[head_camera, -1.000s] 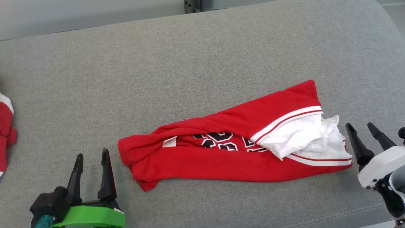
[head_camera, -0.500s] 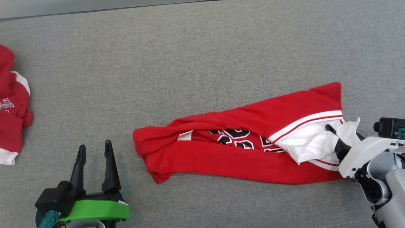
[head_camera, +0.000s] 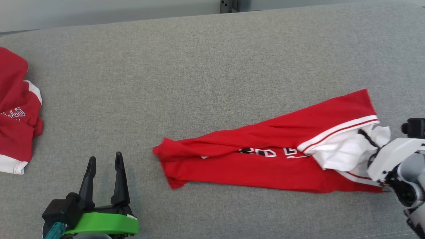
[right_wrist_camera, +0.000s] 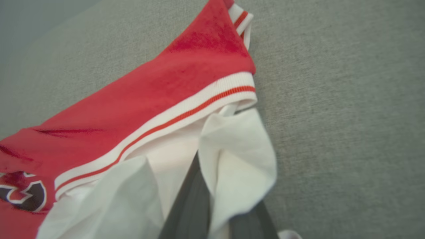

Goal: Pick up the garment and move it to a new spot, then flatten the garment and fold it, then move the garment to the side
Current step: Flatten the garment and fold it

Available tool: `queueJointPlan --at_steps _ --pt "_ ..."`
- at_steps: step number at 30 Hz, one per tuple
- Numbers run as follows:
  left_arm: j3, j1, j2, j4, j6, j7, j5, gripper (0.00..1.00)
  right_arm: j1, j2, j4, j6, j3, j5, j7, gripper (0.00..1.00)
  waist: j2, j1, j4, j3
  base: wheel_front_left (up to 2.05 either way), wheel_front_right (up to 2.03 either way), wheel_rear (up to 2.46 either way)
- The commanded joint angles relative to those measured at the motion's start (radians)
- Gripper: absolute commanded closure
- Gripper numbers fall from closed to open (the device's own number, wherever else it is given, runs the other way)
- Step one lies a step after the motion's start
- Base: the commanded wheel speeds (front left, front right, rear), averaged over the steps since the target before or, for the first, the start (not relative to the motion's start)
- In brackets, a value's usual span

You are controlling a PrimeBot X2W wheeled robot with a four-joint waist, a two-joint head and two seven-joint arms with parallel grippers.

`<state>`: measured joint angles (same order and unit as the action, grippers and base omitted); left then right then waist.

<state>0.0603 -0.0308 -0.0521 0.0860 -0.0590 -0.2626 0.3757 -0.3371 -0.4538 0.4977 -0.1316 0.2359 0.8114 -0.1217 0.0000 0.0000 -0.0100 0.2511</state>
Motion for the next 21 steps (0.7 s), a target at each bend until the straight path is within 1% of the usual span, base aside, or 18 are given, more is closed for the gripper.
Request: queueJointPlan --at_steps 1,6,9,11,13,14,17,18,21 --pt "0.001 -0.008 0.001 -0.001 -0.006 -0.003 0.017 0.00 -0.002 -0.048 0.008 0.002 -0.022 0.016 0.005 1.00 0.0000 0.0000 -0.013 -0.019 0.00 0.00 0.00" --pt "0.017 -0.012 0.001 -0.006 0.007 -0.003 0.041 0.00 0.030 -0.207 0.055 0.002 -0.148 0.044 -0.005 1.00 0.0000 0.0000 -0.021 -0.036 0.00 0.00 0.00" --pt "0.024 -0.014 0.001 -0.012 0.013 -0.003 0.055 0.00 0.048 -0.289 0.065 0.001 -0.228 0.049 -0.014 1.00 0.0000 0.0000 -0.023 -0.039 0.00 0.00 0.00" --pt "0.028 -0.017 0.001 -0.014 0.016 -0.003 0.063 0.00 0.065 -0.322 0.046 0.001 -0.255 0.040 -0.015 1.00 0.0000 0.0000 -0.025 -0.040 0.00 0.00 0.00" --pt "0.029 -0.020 0.001 -0.018 0.020 -0.003 0.071 0.00 0.075 -0.340 0.002 0.001 -0.263 0.031 -0.029 1.00 0.0000 0.0000 -0.031 -0.041 0.00 0.00 0.00" --pt "0.030 -0.022 0.001 -0.019 0.023 -0.003 0.074 0.00 0.080 -0.340 -0.034 0.001 -0.255 0.024 -0.039 1.00 0.0000 0.0000 -0.034 -0.040 0.00 0.00 0.00" --pt "0.037 -0.024 0.001 -0.021 0.030 -0.003 0.087 0.00 0.086 -0.285 -0.147 0.001 -0.202 -0.008 -0.075 1.00 0.0000 0.0000 -0.049 -0.041 0.00 0.00 0.00" --pt "0.039 -0.023 0.001 -0.022 0.031 -0.003 0.090 0.00 0.082 -0.257 -0.185 0.001 -0.178 -0.019 -0.089 1.00 0.0000 0.0000 -0.055 -0.041 0.00 0.00 0.00" --pt "0.051 -0.014 0.001 -0.020 0.032 -0.003 0.089 0.00 0.054 -0.146 -0.273 0.001 -0.104 -0.064 -0.113 1.00 0.0000 0.0000 -0.067 -0.038 0.00 0.00 0.00"
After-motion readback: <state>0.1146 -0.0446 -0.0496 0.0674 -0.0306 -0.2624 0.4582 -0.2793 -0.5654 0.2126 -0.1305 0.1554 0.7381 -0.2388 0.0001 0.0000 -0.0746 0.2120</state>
